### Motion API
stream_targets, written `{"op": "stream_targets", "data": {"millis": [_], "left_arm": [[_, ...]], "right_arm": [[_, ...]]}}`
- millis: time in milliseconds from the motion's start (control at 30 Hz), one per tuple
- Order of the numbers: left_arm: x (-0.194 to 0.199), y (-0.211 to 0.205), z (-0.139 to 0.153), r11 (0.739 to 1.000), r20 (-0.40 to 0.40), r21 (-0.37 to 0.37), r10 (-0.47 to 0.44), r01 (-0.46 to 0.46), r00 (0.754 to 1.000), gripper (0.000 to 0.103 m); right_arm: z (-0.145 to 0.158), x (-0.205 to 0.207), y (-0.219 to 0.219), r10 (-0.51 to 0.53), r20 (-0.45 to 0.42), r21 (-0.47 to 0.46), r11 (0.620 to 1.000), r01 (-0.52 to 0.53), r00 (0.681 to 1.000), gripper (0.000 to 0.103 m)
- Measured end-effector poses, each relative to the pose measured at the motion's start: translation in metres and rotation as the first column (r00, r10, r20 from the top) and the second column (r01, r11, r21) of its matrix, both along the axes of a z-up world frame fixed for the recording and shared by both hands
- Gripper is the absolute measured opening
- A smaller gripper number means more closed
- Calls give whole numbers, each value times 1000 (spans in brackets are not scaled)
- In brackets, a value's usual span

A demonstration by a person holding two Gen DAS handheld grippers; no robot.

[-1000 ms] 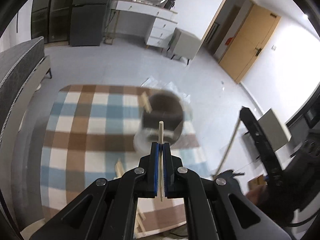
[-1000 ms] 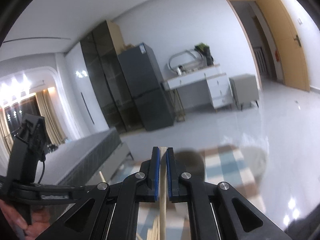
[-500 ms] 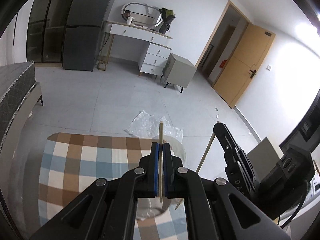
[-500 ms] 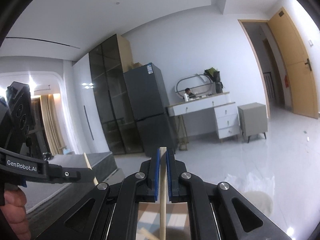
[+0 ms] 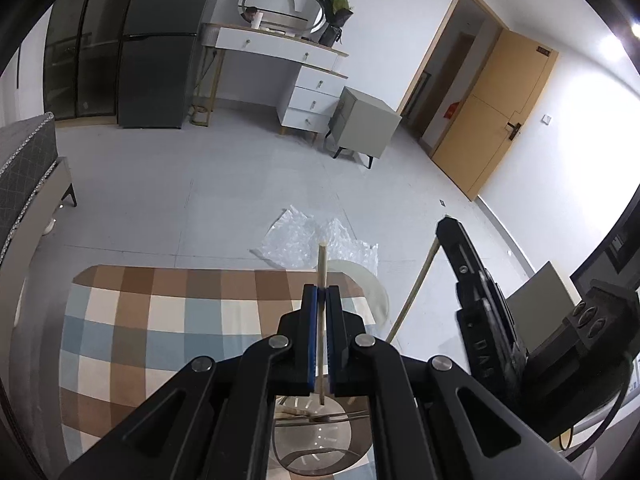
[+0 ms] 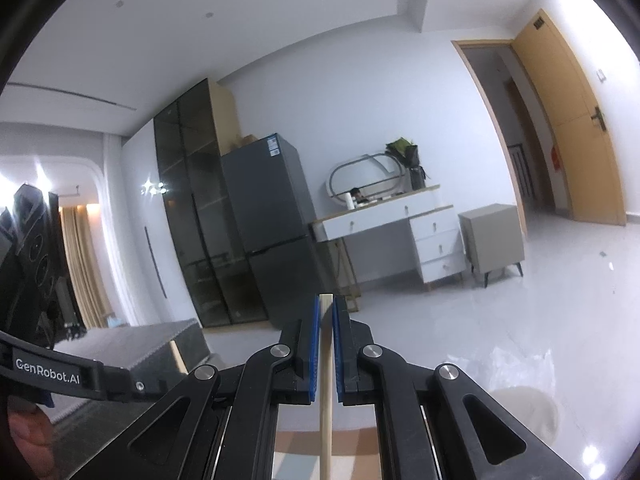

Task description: Organize utensils

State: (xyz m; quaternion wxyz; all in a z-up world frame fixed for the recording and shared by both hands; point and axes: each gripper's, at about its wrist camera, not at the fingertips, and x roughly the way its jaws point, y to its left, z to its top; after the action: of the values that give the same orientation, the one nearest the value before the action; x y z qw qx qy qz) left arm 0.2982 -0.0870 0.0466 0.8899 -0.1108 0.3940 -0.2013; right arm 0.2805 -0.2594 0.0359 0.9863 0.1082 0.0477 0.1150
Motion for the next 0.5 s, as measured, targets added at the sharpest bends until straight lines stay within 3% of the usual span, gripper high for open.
{"op": "stream_targets", "data": {"millis": [233,500], "left_arm": [[-3,-2,-5,1000,-10,5,-7,7,1000,0],[-11,0,-15,1000,-39,15,-9,10,999,0]], "right_arm": [[-6,-11,13,41,23,-103,994,-38,999,6],[-4,-15,15,94,0,-123,988,-94,996,6]]}}
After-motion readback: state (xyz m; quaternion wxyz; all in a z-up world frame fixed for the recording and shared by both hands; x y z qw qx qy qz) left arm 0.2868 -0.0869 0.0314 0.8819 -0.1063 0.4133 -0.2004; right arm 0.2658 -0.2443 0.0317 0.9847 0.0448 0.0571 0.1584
